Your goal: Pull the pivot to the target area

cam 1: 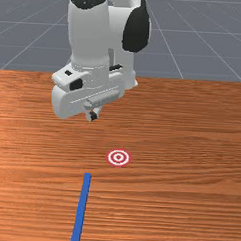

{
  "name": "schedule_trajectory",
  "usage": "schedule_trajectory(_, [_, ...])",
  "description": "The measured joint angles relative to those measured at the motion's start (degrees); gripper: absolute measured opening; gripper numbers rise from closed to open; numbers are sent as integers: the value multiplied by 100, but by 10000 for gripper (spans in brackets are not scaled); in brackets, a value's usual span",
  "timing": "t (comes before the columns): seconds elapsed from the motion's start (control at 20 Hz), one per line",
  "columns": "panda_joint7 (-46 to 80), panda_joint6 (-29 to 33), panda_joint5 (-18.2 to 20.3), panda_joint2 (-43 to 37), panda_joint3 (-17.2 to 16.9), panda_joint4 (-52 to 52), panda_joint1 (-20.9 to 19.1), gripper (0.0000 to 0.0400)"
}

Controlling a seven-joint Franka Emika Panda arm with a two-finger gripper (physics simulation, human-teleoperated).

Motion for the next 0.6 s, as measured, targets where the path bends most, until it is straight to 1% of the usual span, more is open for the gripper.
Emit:
schedule_trajectory(0.05, [78, -294, 363, 318, 135, 547, -138, 0])
schedule_trajectory(0.15, [161, -640, 273, 843, 105, 1446, -106, 0])
schedule_trajectory(0.2, [160, -893, 321, 1166, 146, 2016, -138, 0])
schedule_trajectory(0.25, [177, -1317, 383, 1682, 213, 2955, -183, 0])
schedule_trajectory(0.3, [258, -1101, 141, 1516, 37, 2593, -57, 0])
schedule_trajectory(0.55, [258, -1102, 141, 1524, 37, 2589, -58, 0])
schedule_trajectory(0.6, [55, -1294, 113, 1750, 66, 3024, -75, 0])
